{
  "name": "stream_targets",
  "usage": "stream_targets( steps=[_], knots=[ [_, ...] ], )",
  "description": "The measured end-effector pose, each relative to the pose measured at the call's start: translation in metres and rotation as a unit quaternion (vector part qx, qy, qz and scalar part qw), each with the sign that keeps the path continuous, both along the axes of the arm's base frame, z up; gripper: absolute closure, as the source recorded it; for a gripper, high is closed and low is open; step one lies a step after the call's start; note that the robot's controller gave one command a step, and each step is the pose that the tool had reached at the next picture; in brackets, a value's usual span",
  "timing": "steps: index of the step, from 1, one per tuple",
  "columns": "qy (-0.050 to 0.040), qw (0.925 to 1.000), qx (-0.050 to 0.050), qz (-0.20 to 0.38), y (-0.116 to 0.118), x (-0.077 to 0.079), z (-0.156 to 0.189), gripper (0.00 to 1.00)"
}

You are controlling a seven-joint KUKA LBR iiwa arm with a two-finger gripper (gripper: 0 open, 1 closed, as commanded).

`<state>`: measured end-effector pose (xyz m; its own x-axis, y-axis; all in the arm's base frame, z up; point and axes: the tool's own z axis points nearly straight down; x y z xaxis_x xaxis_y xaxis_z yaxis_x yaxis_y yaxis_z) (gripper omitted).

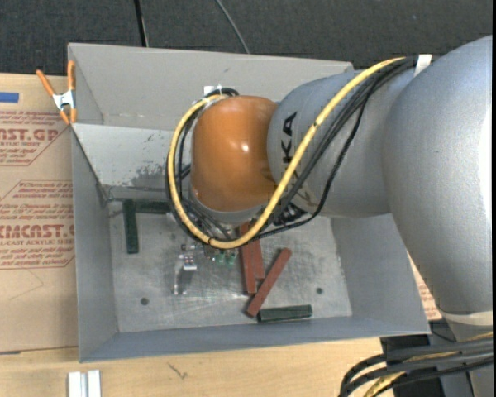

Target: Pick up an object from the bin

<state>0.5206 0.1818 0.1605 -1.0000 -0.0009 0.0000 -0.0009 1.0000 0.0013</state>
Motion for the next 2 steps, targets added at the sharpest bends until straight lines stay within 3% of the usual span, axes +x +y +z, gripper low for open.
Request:
stream_targets(
  steps=[1,2],
  knots=[
    [-0.0048,1.0,0.001,0.0,-0.039,0.045,-0.056,0.0],
    [0.0014,0.9969,-0.001,0.079,-0.081,0.012,-0.063,0.0]
  ],
)
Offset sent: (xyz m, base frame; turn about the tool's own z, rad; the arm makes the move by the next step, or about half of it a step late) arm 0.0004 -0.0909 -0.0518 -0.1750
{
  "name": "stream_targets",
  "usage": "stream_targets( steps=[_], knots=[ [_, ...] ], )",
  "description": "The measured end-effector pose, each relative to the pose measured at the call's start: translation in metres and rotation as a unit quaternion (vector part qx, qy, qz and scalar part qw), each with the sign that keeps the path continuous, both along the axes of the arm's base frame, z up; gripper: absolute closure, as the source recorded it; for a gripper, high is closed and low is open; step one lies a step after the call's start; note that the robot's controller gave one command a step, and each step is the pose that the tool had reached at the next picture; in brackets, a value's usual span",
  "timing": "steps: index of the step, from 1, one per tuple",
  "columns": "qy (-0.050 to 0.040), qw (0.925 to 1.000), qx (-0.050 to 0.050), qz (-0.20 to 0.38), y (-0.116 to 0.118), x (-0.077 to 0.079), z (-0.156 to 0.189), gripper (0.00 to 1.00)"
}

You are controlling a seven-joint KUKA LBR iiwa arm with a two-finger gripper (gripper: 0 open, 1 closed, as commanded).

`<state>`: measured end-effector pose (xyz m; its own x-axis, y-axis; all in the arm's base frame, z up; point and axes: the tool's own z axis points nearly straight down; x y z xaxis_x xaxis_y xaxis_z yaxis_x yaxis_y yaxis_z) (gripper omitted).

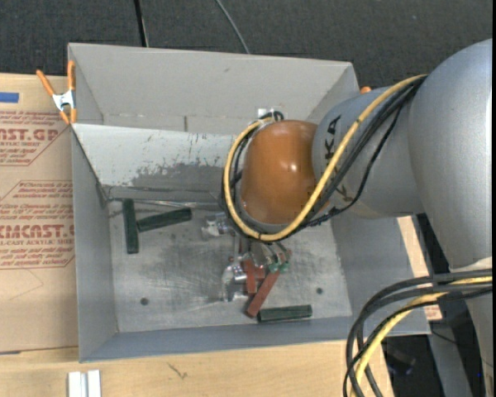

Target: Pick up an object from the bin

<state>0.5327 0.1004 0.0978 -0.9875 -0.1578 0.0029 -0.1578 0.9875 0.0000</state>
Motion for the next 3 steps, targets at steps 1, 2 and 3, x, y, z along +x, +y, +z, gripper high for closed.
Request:
stream_targets(
  steps=[1,2,3],
  knots=[
    [-0.0025,0.9999,0.001,0.017,-0.021,0.001,-0.004,0.0],
    [-0.0013,0.9877,0.0,0.156,-0.04,-0.004,-0.018,0.0],
    [-0.0021,0.975,0.002,0.222,-0.069,0.013,-0.013,0.0]
  ],
)
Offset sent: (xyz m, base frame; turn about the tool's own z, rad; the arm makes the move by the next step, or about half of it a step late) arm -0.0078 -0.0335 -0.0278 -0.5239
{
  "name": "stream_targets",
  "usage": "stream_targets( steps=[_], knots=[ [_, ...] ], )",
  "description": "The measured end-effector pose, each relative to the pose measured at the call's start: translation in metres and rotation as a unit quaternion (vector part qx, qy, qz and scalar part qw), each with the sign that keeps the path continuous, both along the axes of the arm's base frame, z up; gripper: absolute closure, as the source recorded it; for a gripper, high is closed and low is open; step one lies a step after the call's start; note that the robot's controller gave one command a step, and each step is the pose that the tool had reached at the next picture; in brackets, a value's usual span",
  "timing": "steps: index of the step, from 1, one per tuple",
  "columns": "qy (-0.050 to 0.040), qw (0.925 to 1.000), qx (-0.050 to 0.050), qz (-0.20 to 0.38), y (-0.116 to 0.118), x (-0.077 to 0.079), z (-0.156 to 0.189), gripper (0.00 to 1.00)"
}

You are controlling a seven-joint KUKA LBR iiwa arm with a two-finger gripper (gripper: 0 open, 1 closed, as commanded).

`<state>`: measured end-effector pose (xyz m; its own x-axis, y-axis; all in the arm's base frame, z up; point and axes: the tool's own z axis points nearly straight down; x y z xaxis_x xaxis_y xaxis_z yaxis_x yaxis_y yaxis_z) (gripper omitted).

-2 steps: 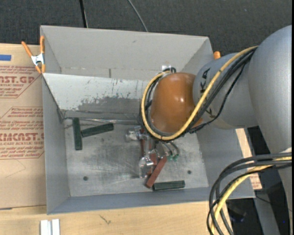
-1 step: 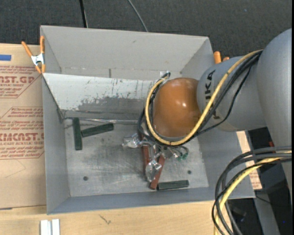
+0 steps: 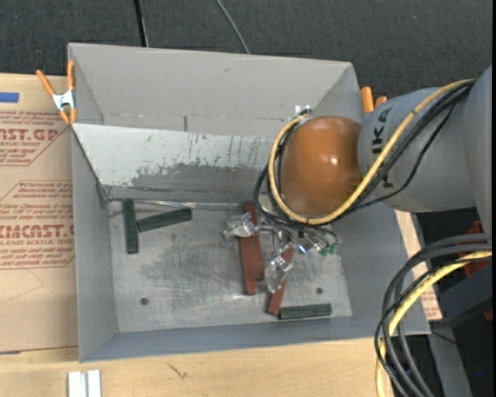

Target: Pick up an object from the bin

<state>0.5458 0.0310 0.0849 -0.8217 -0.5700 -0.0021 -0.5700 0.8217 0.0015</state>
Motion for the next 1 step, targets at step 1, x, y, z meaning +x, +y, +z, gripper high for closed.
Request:
stream_targets(
  steps=[1],
  knots=[
    [0.0023,0.9967,-0.001,0.081,-0.0367,0.0241,-0.0114,1.0]
  ],
)
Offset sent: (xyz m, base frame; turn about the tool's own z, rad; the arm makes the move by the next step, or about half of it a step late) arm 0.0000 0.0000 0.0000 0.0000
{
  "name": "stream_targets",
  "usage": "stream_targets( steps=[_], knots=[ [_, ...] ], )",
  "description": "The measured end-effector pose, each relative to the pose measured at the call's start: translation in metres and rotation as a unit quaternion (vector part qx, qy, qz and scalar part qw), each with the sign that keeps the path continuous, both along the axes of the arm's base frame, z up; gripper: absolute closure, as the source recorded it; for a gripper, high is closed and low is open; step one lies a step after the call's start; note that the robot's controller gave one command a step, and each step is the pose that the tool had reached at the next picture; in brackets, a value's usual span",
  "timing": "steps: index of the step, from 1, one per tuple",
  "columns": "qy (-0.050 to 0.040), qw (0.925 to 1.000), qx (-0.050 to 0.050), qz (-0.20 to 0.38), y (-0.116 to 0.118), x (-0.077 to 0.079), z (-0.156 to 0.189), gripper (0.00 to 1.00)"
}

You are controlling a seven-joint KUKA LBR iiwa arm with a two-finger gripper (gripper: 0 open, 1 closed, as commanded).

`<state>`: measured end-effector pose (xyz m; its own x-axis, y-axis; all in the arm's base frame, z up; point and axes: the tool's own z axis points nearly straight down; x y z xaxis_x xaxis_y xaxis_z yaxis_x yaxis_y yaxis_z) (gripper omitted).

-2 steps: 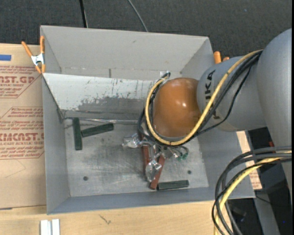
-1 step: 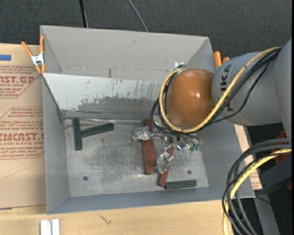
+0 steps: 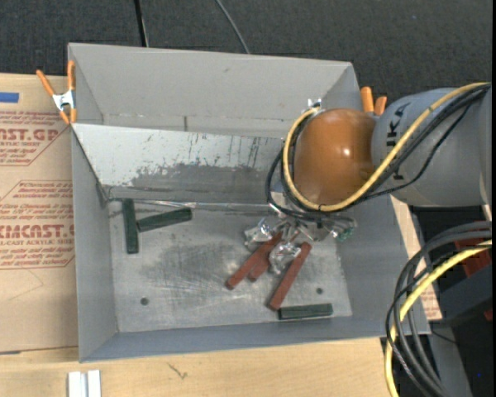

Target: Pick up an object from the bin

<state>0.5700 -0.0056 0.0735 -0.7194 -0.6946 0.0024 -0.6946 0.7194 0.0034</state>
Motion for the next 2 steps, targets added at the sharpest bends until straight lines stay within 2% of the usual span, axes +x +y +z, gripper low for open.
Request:
stream_targets(
  steps=[1,2],
  knots=[
    [-0.0002,1.0,0.0,0.0,0.0,0.0,0.0,1.0],
    [-0.0051,0.998,0.001,0.063,-0.004,-0.004,0.171,1.0]
  ],
)
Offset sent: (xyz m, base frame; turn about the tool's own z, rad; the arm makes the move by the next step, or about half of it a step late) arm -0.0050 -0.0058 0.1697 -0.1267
